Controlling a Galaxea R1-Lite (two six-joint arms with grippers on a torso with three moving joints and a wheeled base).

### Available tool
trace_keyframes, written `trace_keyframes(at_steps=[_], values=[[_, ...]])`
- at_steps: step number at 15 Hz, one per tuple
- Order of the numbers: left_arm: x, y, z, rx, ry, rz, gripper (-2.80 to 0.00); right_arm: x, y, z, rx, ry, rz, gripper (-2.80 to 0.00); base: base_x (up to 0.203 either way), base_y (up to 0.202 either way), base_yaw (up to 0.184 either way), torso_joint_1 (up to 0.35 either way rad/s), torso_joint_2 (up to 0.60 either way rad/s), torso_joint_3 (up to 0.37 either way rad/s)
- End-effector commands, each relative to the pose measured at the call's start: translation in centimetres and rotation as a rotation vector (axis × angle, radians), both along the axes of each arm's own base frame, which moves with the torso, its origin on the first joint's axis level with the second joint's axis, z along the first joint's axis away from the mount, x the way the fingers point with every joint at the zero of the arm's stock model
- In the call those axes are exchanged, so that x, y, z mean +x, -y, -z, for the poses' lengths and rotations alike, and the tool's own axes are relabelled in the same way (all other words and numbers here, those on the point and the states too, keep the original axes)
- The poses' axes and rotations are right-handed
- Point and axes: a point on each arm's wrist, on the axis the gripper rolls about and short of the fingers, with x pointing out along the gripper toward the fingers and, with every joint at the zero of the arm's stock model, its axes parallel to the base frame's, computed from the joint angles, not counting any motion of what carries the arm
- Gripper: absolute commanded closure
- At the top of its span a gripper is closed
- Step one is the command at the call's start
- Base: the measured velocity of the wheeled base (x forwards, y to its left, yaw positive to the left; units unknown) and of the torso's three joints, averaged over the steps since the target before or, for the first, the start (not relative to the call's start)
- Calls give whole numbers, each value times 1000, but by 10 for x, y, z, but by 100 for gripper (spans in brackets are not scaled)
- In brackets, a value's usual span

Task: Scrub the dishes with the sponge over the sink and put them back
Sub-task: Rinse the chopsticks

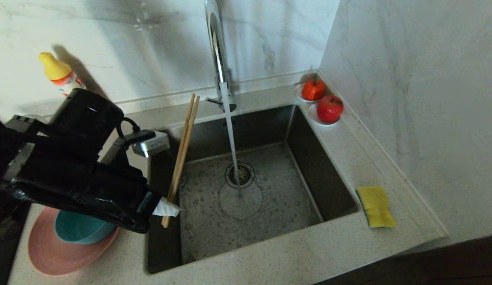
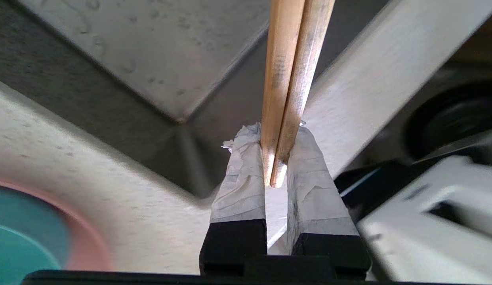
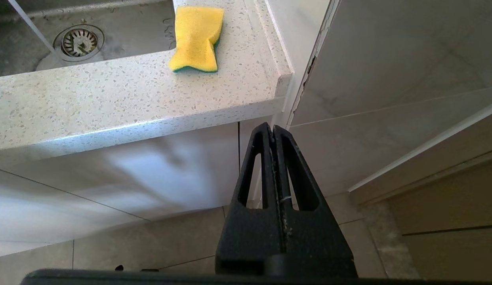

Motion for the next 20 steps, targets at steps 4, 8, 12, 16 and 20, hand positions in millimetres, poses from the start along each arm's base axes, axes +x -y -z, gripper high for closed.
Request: trace_keyframes(at_steps=[4, 8, 12, 16, 20], values=[[10, 16, 30, 53, -86, 46, 0, 0, 0, 0, 1, 1, 0, 0, 0, 0, 0, 0, 0, 0], [21, 32, 45, 74, -29, 45, 0, 0, 0, 0, -1, -1, 0, 0, 0, 0, 0, 0, 0, 0], [27, 36, 54, 74, -36, 40, 0, 0, 0, 0, 0, 0, 0, 0, 0, 0, 0, 0, 0, 0], [44, 44, 64, 37, -10, 4, 0, 0, 0, 0, 1, 0, 0, 0, 0, 0, 0, 0, 0, 0], [66, 55, 73, -5, 11, -40, 0, 0, 0, 0, 1, 1, 0, 0, 0, 0, 0, 0, 0, 0]])
